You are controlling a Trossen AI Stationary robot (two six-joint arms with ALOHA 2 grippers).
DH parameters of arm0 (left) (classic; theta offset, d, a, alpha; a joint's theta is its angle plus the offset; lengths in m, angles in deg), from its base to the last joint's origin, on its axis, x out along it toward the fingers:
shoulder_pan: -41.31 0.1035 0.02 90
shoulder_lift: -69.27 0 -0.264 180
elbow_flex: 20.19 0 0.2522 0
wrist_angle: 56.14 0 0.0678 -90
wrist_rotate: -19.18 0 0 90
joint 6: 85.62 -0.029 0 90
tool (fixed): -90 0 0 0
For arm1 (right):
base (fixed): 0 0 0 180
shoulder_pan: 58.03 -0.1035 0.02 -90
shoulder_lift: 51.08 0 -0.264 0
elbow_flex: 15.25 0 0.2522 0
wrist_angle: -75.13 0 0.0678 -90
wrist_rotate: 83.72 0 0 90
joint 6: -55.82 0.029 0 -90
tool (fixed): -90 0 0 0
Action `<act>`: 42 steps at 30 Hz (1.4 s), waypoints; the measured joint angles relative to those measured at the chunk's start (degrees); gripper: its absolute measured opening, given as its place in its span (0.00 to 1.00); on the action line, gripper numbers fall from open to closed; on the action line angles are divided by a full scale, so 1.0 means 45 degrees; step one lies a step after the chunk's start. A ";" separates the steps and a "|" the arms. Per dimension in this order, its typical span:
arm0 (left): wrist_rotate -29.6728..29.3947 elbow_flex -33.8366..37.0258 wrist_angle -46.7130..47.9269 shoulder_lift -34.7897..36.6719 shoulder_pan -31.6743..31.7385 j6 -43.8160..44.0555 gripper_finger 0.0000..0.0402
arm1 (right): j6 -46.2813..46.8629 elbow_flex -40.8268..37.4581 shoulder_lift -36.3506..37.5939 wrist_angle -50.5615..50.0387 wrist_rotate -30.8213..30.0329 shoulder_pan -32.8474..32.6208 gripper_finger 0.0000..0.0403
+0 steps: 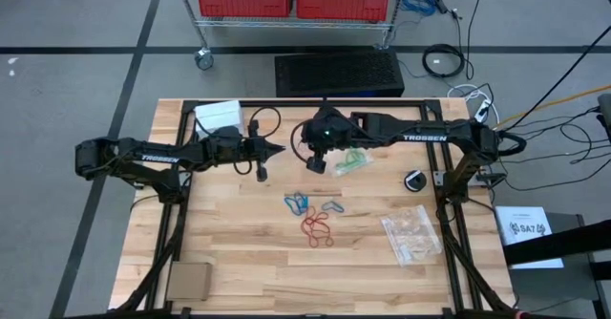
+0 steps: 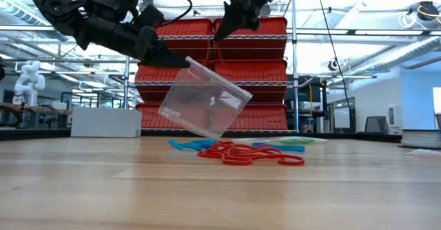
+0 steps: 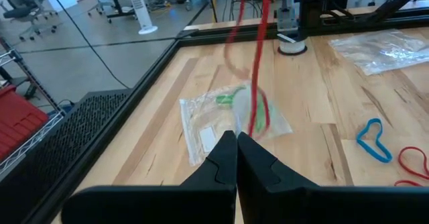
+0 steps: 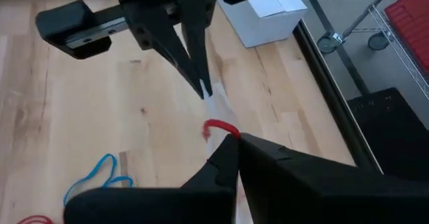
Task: Sort rubber bands
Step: Put the red rubber band into the top left transparent zip lock bag
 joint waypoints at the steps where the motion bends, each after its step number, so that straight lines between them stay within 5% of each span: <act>1: 0.0007 0.0000 0.0000 0.0000 0.0000 0.0000 0.00 | 0.0004 0.0000 0.0009 0.0035 -0.0047 -0.0004 0.00; 19: -0.0010 -0.0002 -0.1163 0.0002 0.0073 0.2213 0.00 | -0.0562 0.2704 0.0082 -0.1641 -0.2991 -0.0184 0.00; 42: -0.1059 -0.0002 -0.1554 0.0000 0.0092 0.2978 0.00 | -0.0535 0.2769 0.0397 -0.1536 -0.3937 -0.0349 0.00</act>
